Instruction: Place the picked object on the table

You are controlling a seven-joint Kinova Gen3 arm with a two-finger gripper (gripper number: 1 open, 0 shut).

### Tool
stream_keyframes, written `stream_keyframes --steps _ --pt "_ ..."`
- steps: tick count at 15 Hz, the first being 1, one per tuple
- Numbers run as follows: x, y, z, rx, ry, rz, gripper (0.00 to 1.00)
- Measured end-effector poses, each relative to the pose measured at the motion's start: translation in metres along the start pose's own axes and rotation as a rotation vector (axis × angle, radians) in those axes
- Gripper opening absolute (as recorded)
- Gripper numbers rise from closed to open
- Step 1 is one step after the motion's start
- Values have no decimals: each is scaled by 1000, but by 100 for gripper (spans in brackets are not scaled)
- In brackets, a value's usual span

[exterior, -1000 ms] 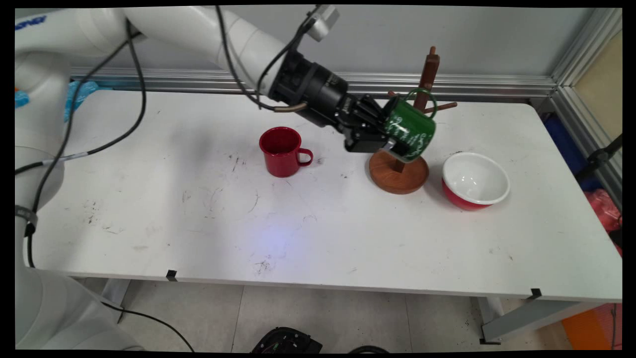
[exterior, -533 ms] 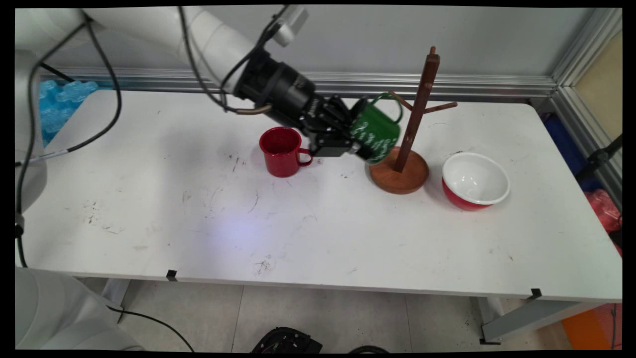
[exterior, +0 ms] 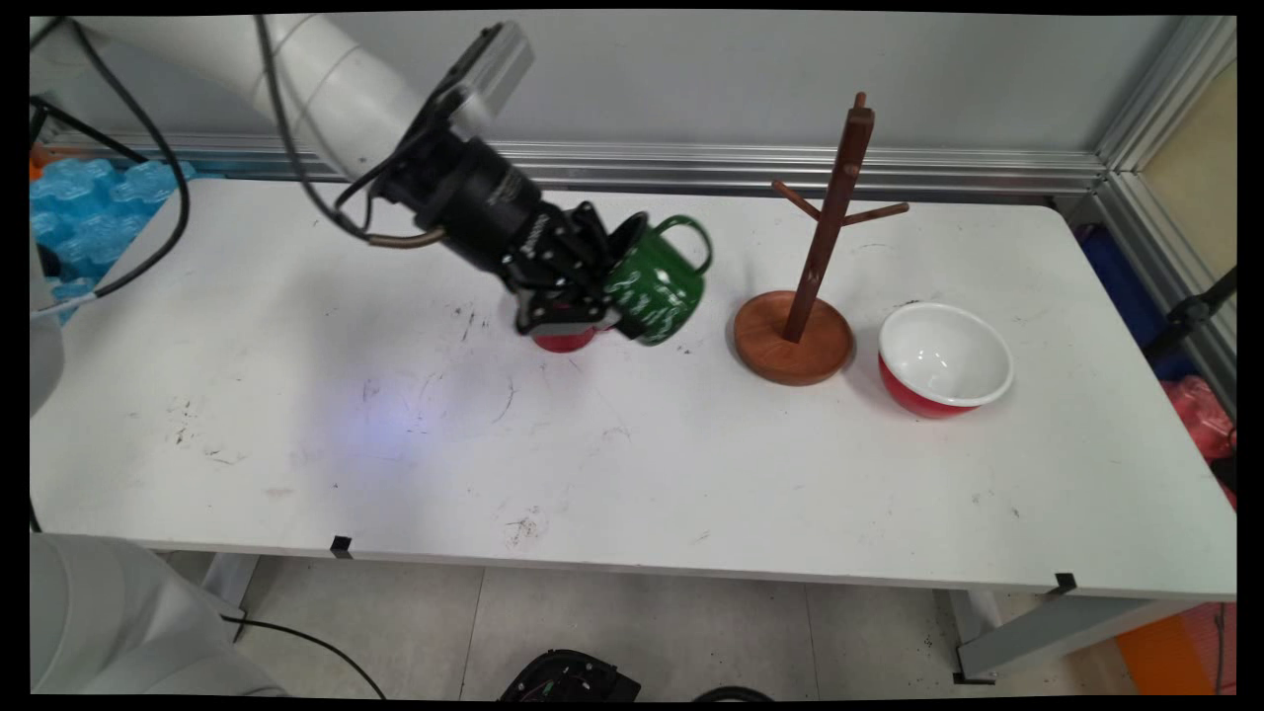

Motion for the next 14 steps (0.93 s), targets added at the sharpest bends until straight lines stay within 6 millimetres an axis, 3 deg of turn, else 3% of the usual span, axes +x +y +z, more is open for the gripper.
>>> stream_keyframes --steps 7,14 --pt "-20 23 -20 85 -152 -19 0" --pt "-32 38 -21 155 -267 -81 0"
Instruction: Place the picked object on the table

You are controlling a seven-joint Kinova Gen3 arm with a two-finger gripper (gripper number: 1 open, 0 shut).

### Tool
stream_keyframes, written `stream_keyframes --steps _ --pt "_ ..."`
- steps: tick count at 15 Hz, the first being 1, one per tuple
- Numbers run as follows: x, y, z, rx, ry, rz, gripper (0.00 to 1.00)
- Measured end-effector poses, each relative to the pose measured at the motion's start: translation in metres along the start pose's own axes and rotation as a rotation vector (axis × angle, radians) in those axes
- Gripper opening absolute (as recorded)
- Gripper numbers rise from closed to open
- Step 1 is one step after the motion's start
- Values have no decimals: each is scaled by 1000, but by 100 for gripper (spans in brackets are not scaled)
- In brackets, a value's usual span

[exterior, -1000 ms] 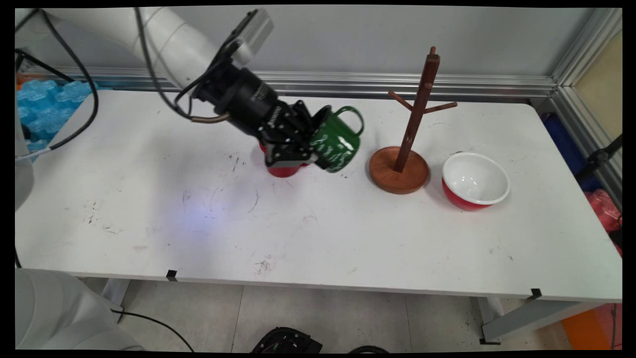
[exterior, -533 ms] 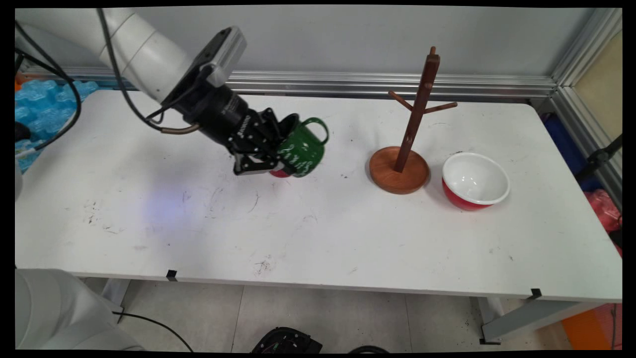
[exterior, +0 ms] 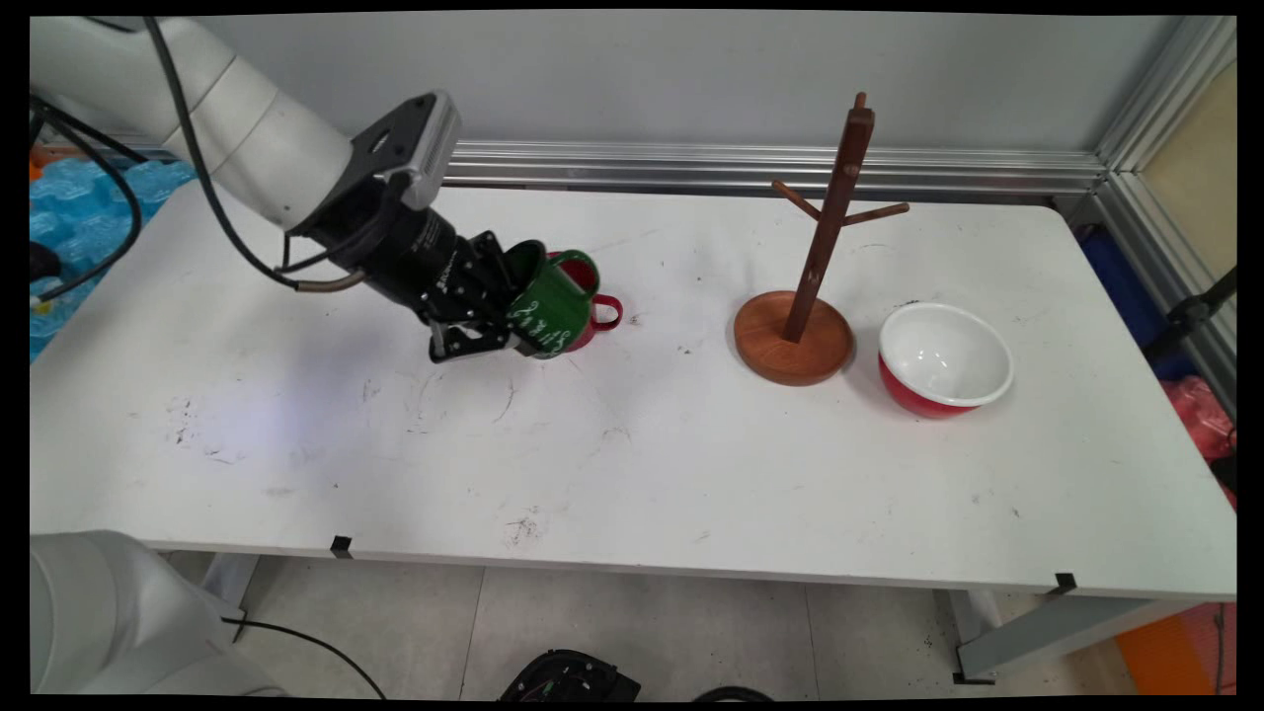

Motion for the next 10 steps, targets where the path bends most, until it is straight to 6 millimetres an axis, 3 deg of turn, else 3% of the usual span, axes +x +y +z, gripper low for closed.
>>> stream_keyframes --steps 10 --pt "-5 26 33 58 -196 -41 0"
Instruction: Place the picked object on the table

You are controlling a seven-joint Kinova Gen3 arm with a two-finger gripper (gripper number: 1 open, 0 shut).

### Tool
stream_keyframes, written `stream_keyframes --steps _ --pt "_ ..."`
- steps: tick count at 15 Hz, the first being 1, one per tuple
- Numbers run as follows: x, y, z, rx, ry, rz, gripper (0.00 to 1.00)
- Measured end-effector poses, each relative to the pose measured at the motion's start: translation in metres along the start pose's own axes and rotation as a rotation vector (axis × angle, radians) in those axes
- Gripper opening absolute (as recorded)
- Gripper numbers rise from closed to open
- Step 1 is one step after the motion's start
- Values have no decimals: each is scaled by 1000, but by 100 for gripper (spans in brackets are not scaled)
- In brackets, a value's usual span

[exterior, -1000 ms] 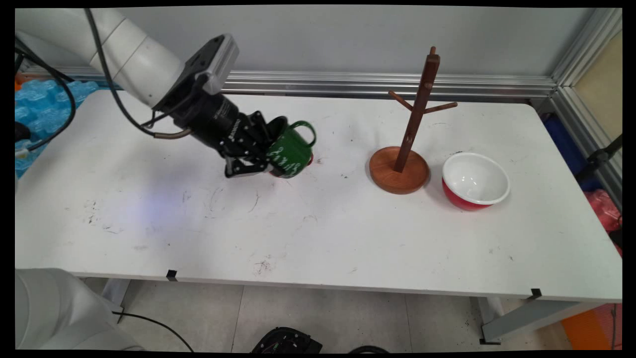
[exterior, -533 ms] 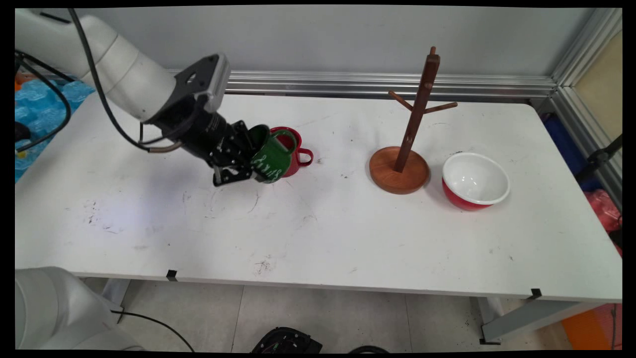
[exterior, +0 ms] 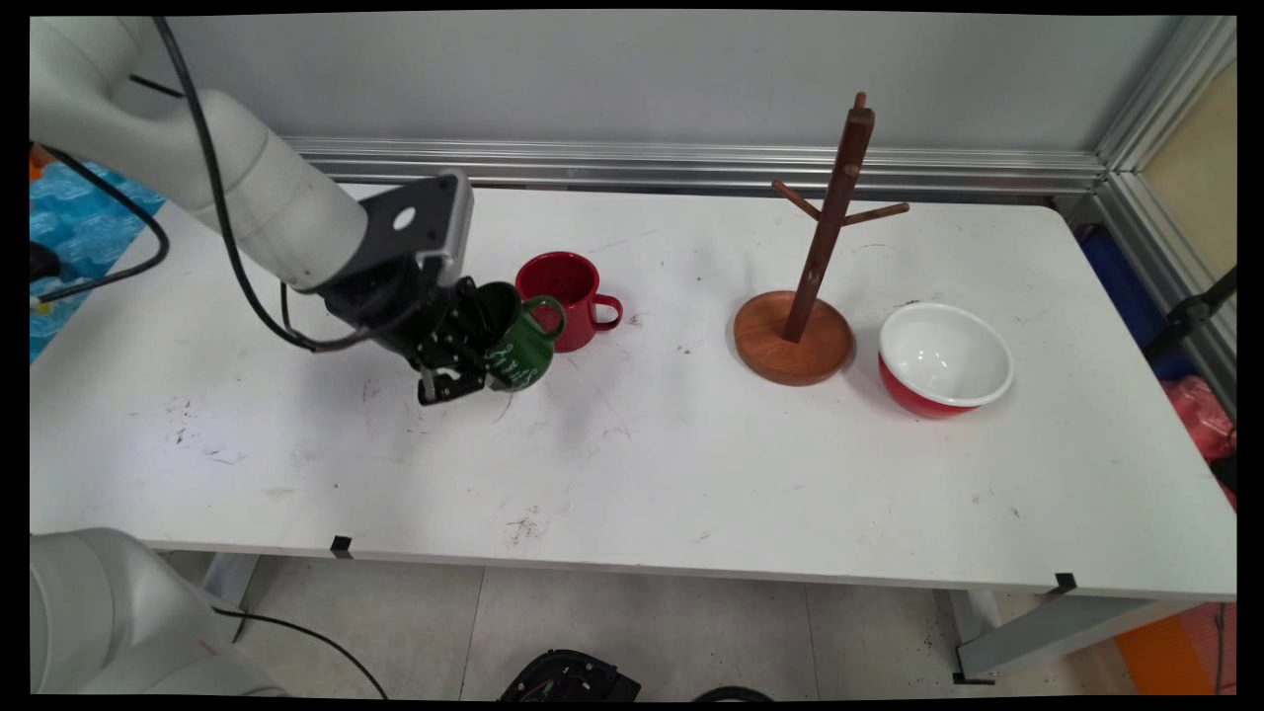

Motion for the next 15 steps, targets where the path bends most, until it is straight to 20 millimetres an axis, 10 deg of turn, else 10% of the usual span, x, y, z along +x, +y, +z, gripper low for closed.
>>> stream_keyframes --steps 15 --pt "25 25 58 10 -203 20 0"
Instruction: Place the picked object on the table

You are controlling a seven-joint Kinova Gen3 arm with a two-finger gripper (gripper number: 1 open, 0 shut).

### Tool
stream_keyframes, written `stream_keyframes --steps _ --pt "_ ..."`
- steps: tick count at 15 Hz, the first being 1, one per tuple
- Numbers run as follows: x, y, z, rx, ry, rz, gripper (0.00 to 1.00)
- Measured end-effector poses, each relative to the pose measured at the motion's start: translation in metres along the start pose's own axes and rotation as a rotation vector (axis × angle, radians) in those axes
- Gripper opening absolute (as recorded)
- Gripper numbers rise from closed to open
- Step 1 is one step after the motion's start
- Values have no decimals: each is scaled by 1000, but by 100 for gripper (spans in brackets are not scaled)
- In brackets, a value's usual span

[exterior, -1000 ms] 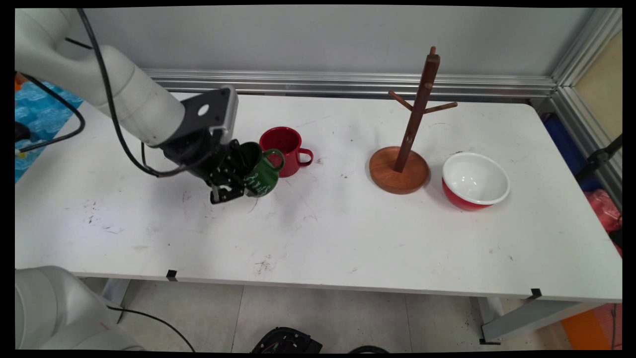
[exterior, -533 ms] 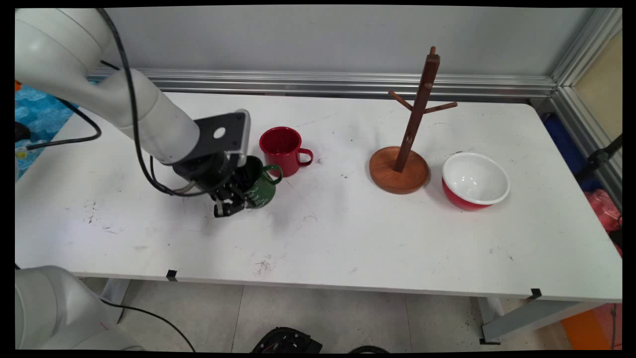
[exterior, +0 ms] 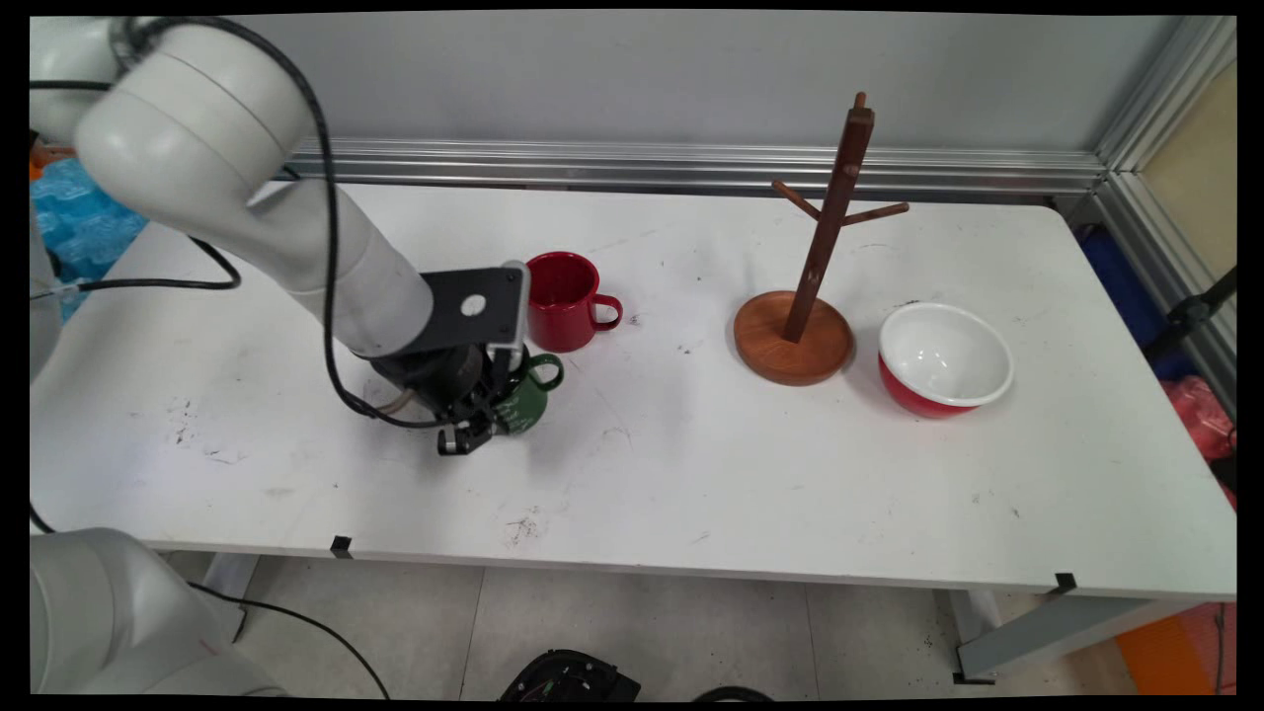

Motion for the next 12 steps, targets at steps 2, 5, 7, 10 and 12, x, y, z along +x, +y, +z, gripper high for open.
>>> stream_keyframes --steps 2,5,7,10,12 --pt "7 3 6 4 -25 8 0" --pt "16 7 14 6 -51 13 0" --pt "23 9 18 9 -67 15 0" --pt "31 10 23 13 -84 12 0" --pt "36 11 25 16 -93 8 100"
